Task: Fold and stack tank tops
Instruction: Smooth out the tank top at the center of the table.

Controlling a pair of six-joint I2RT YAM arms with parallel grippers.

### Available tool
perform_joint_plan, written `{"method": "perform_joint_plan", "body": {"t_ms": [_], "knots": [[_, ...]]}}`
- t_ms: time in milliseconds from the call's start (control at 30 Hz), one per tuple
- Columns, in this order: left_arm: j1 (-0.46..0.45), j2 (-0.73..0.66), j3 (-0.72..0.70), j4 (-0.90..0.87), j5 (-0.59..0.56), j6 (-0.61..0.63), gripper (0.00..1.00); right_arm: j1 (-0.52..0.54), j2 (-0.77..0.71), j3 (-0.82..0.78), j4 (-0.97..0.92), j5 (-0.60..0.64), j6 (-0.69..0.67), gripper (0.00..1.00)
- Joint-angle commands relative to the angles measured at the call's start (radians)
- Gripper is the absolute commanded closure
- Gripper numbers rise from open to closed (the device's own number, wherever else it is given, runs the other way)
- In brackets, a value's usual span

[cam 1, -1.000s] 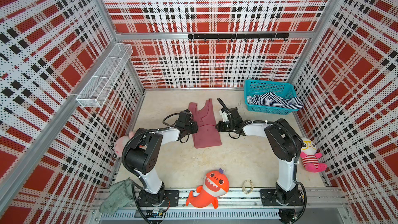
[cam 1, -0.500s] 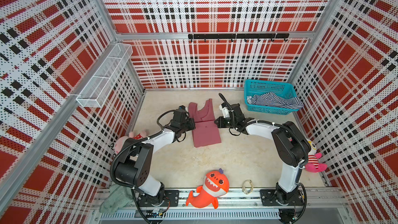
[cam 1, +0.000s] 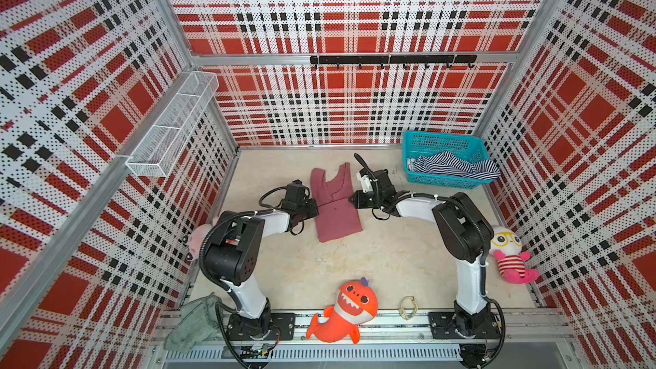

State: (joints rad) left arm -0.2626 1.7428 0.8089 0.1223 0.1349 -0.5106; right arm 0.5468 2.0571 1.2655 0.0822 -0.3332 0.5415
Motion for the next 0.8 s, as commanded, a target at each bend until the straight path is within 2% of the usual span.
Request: {"method": "perform_joint_plan", "body": {"t_ms": [0, 67, 100, 167, 267, 367, 467, 567, 767], "knots": [[0.008, 0.006, 0.040, 0.033, 0.010, 0.014, 0.80, -0.016, 0.025, 0.052, -0.059, 0.039, -0.023, 0.75], [0.039, -0.016, 0.052, 0.012, 0.007, 0.027, 0.65, -0.016, -0.002, 0.074, -0.116, 0.081, -0.055, 0.69], [0.040, -0.038, 0.057, -0.002, -0.002, 0.034, 0.61, -0.018, -0.029, 0.077, -0.140, 0.106, -0.066, 0.65], [0.037, -0.087, 0.058, -0.028, -0.009, 0.036, 0.56, -0.016, -0.091, 0.064, -0.170, 0.139, -0.075, 0.63], [0.007, -0.174, 0.034, -0.052, -0.014, -0.001, 0.55, -0.003, -0.189, -0.001, -0.172, 0.145, -0.055, 0.64], [-0.081, -0.220, -0.029, -0.005, 0.004, -0.080, 0.54, 0.047, -0.235, -0.075, -0.127, 0.108, -0.003, 0.68], [-0.121, -0.206, -0.113, 0.101, 0.032, -0.171, 0.56, 0.099, -0.239, -0.144, -0.071, 0.069, 0.080, 0.72], [-0.124, -0.170, -0.169, 0.184, 0.046, -0.221, 0.58, 0.113, -0.229, -0.251, 0.091, 0.001, 0.199, 0.76], [-0.119, -0.079, -0.173, 0.226, 0.034, -0.215, 0.58, 0.113, -0.184, -0.443, 0.302, -0.031, 0.360, 0.80]]}}
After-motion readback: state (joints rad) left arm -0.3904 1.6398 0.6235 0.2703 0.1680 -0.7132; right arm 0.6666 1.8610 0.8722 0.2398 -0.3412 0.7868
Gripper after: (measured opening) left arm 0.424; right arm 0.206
